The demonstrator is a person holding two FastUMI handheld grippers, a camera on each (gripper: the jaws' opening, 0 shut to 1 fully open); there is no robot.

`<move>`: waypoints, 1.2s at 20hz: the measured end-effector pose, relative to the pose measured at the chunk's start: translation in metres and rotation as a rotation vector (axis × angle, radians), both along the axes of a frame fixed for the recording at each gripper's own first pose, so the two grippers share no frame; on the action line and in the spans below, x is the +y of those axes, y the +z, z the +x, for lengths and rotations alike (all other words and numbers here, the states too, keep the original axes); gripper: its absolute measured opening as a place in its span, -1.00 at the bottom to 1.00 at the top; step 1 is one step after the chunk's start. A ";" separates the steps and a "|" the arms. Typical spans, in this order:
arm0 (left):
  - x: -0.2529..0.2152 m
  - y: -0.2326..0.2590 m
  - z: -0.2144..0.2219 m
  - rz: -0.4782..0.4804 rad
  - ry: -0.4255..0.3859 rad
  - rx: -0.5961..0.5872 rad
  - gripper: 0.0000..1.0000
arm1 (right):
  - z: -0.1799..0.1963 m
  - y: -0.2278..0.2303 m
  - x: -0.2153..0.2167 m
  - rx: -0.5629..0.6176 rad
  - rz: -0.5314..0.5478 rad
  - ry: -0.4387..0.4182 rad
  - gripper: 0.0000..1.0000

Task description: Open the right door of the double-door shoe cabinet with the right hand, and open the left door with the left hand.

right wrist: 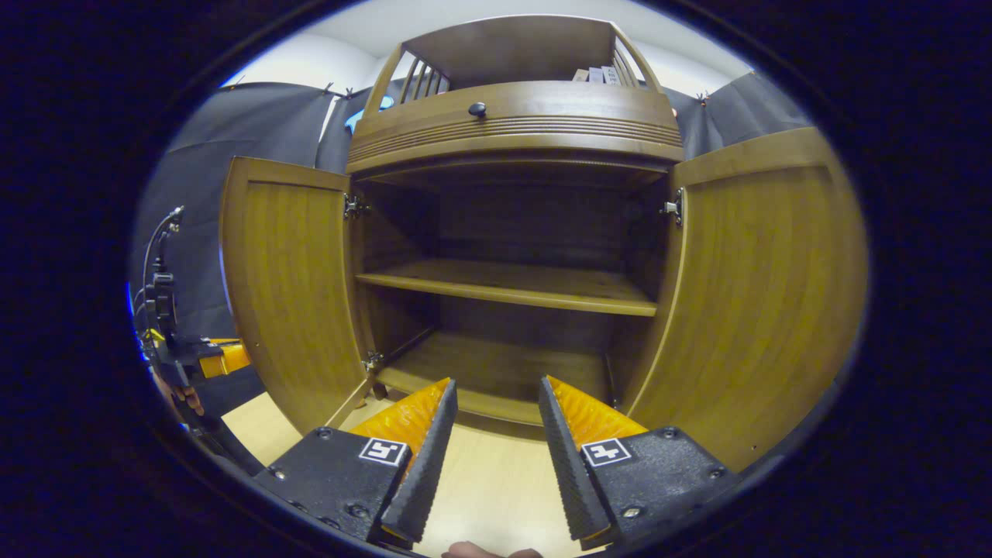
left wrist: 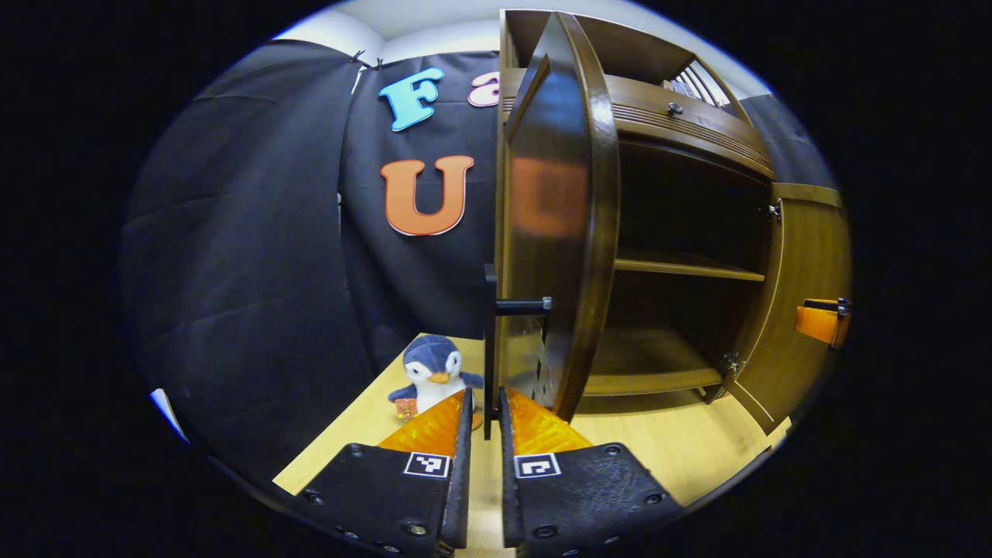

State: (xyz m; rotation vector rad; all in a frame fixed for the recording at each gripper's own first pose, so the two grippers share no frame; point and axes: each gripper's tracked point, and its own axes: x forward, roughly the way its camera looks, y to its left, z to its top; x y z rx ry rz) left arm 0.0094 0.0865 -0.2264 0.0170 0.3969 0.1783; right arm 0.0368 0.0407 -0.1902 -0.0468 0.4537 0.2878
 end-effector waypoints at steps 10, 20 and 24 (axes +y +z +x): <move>0.052 0.010 -0.030 0.023 0.140 -0.004 -0.70 | 0.009 0.012 -0.004 -0.038 0.021 -0.031 0.36; 0.012 0.041 -0.017 0.099 0.055 -0.065 -0.68 | 0.012 0.032 -0.018 -0.079 0.033 -0.067 0.42; -0.020 0.046 -0.001 0.052 0.001 -0.088 -0.63 | 0.010 0.044 -0.024 -0.098 0.040 -0.086 0.46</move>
